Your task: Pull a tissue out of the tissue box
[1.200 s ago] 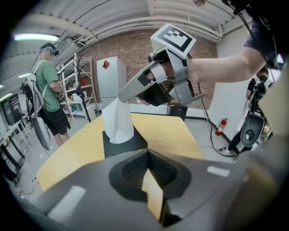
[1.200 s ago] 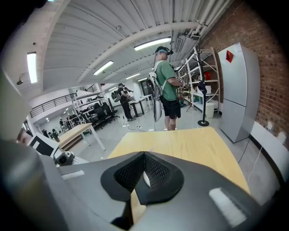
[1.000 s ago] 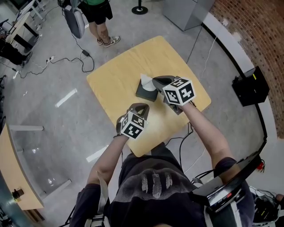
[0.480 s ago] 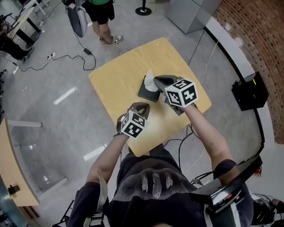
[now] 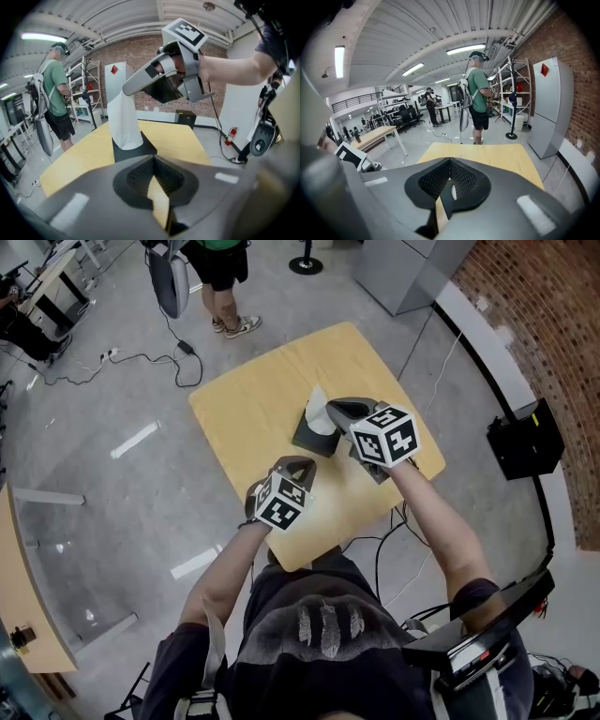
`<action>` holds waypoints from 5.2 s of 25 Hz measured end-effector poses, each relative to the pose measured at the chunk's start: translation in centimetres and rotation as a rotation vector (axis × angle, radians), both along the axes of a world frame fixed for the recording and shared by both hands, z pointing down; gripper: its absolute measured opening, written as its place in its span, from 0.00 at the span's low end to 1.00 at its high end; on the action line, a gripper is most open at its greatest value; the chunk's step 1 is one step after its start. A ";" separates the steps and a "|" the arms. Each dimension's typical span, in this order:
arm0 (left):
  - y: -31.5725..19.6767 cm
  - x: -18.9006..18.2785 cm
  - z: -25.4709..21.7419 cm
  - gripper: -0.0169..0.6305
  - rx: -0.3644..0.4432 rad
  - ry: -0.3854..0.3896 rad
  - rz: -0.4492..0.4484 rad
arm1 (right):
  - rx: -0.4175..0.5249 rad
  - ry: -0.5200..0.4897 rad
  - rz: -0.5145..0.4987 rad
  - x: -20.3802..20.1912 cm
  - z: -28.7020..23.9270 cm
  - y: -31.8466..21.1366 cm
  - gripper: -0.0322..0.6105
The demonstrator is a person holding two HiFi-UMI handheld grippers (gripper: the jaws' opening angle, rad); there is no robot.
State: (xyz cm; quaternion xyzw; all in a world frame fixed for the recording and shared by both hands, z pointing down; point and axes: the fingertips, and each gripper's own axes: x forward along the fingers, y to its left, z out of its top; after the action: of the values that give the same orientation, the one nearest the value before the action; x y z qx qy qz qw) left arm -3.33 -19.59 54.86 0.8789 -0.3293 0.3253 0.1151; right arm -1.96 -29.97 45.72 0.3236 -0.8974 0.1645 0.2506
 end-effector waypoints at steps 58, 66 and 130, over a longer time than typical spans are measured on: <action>7.6 -11.0 3.2 0.03 -0.070 -0.025 -0.128 | -0.505 -0.431 0.201 0.4 6.2 16.4 0.05; 8.0 -9.8 3.2 0.03 -0.102 -0.074 -0.156 | -0.539 -0.307 0.257 5.3 13.0 16.2 0.05; 8.3 -0.5 0.3 0.03 -0.070 -0.237 -0.267 | -0.411 0.118 0.158 23.6 21.3 9.6 0.72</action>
State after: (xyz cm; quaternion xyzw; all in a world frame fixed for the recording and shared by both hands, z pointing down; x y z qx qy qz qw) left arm -3.83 -11.30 55.14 0.7781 -0.4430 0.4199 0.1484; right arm 21.64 -20.36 67.06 0.3441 -0.8007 0.3438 0.3496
